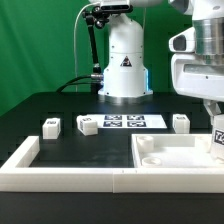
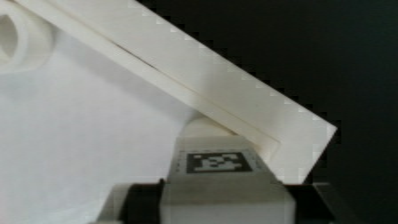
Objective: Assemble one leg
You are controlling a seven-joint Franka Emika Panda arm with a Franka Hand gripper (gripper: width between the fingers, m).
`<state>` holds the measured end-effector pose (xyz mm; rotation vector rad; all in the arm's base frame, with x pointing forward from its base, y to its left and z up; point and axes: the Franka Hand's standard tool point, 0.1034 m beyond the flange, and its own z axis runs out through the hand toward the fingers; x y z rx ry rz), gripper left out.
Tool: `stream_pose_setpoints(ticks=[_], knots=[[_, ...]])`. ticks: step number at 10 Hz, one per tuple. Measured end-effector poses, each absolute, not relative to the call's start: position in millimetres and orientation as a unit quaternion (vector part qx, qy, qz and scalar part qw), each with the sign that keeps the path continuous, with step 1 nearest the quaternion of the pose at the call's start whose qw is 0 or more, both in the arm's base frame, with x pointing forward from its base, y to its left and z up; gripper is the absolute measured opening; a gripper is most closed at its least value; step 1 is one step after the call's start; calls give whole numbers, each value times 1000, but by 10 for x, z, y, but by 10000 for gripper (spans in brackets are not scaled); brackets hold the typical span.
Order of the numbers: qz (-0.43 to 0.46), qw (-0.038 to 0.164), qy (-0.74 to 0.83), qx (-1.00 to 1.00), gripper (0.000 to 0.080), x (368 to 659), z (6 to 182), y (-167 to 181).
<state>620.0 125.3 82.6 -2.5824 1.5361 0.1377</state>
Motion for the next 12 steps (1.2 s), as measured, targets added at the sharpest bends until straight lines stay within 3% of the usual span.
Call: stream_pose_setpoints(ticks=[1, 2, 3, 4, 12], knots=[[46, 67, 510, -857, 302, 6196, 826, 1268], [45, 67, 498, -863, 470, 6196, 825, 1269], [44, 68, 483, -872, 470, 6197, 825, 1265], [43, 69, 468, -880, 614, 6200, 824, 1247], [7, 70, 51, -996, 649, 6202, 800, 1152]])
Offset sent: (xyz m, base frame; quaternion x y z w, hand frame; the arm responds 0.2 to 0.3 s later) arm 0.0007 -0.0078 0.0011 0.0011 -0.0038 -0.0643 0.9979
